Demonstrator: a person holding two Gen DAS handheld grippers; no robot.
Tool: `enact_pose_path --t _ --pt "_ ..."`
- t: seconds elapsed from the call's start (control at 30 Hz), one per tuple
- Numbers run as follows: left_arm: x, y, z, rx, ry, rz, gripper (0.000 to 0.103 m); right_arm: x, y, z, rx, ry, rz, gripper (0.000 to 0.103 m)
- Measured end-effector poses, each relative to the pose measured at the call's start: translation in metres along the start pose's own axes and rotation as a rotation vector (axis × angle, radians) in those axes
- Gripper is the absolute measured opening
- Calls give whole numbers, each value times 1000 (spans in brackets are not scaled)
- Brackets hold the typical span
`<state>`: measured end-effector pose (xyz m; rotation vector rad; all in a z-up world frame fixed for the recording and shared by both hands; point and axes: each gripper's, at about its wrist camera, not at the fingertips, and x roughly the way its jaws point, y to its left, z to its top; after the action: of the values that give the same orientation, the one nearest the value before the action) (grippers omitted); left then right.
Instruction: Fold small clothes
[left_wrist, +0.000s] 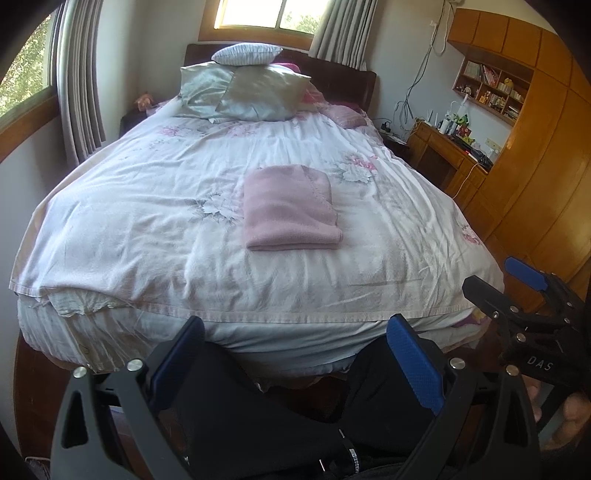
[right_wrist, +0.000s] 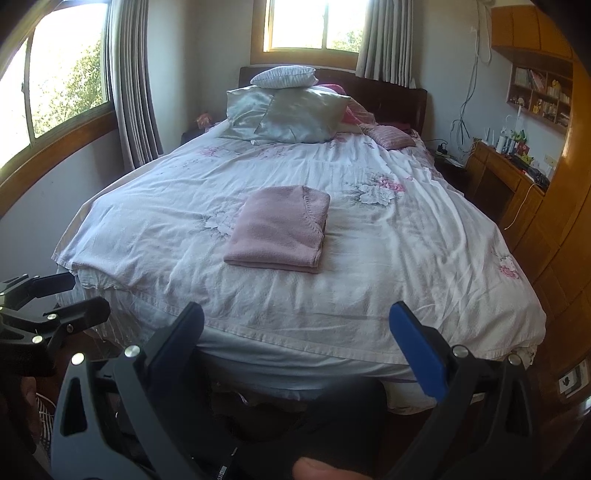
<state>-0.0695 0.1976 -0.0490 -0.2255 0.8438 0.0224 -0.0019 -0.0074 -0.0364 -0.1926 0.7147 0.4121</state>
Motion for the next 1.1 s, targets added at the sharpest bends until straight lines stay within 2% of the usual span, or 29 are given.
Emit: enact_pose_path --t 0.5,1.1 --pt "6 6 15 4 10 -3 99 7 2 10 -13 -1 2 100" --pt "14 5 18 2 13 -3 99 16 -3 11 8 -3 10 100"
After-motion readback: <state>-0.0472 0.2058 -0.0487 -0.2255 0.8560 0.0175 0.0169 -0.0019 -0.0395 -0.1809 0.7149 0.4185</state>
